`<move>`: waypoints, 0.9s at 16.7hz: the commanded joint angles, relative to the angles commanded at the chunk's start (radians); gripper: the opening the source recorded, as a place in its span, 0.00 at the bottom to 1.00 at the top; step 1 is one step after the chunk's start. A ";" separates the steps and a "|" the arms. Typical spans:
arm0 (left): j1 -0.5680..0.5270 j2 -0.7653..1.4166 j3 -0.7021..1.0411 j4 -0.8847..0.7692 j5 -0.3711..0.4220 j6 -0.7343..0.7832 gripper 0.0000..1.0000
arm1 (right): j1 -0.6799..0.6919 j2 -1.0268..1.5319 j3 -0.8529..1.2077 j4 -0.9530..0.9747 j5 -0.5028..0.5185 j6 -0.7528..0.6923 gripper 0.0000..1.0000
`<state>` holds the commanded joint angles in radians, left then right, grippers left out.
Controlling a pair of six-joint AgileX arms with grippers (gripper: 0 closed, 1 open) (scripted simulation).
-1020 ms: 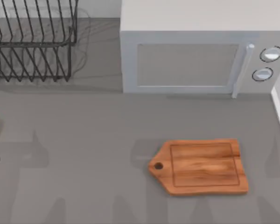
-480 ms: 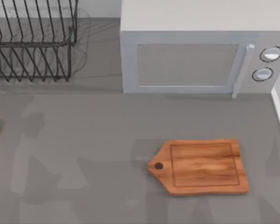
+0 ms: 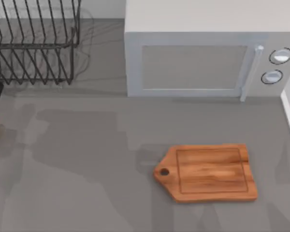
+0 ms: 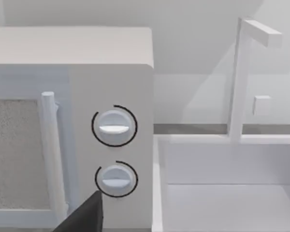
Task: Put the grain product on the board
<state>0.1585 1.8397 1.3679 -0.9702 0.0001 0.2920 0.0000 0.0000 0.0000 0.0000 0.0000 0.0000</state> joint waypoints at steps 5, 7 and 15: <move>0.016 0.189 0.160 -0.096 0.000 0.033 1.00 | 0.000 0.000 0.000 0.000 0.000 0.000 1.00; 0.017 0.196 0.168 -0.100 0.000 0.035 1.00 | 0.000 0.000 0.000 0.000 0.000 0.000 1.00; 0.016 0.240 0.099 0.014 0.000 0.034 1.00 | 0.000 0.000 0.000 0.000 0.000 0.000 1.00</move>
<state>0.1744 2.0793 1.4668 -0.9561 0.0000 0.3263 0.0000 0.0000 0.0000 0.0000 0.0000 0.0000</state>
